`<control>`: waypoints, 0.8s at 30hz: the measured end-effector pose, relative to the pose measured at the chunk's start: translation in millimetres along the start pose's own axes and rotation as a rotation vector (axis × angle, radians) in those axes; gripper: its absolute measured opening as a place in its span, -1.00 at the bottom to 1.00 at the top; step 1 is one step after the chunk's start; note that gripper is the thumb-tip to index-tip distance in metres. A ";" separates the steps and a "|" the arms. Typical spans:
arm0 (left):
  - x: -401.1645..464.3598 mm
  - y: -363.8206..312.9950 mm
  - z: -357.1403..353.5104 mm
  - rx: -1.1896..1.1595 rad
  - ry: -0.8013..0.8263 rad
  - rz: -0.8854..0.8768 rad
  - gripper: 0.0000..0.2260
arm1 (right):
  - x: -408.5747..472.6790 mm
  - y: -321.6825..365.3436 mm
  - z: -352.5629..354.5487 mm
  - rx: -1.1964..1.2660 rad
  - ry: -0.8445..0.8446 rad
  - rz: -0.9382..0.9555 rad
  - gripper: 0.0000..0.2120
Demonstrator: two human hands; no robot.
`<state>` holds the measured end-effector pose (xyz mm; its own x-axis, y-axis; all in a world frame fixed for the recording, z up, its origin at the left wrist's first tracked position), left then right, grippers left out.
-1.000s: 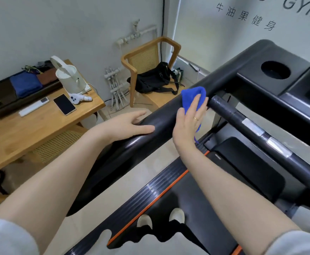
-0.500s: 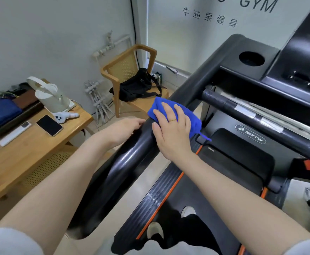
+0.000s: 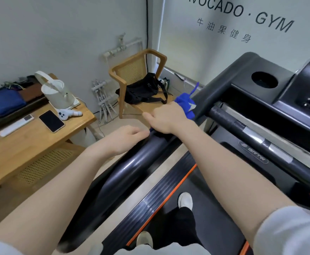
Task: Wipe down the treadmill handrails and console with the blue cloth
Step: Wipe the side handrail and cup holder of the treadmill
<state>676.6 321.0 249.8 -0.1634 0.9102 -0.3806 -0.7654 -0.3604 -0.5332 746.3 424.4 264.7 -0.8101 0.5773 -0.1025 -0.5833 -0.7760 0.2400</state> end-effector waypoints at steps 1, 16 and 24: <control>3.7 2.0 1.3 0.017 -0.006 0.015 -0.64 | -2.5 11.6 -5.4 -0.008 0.040 0.062 -0.59; 51.0 -42.1 18.8 -0.008 0.006 0.022 -0.72 | 73.7 -159.6 35.2 -0.238 0.197 -0.212 -0.44; 93.5 -77.4 -3.8 0.122 0.100 -0.026 -0.49 | 35.6 -100.7 29.4 0.002 0.119 0.080 -0.56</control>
<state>723.0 433.2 252.7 -0.0847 0.8917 -0.4446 -0.8394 -0.3043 -0.4504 778.0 530.5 265.3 -0.8552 0.4794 -0.1970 -0.5168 -0.8175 0.2543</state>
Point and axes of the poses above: each hand's wrist, its own x-axis towards the middle knuckle, its own z-axis out of the back of the hand, y = z × x, the point moved 5 cm from there along x, towards the middle knuckle, and after that the axes turned 11 degrees about x, right-handed, at the moved point
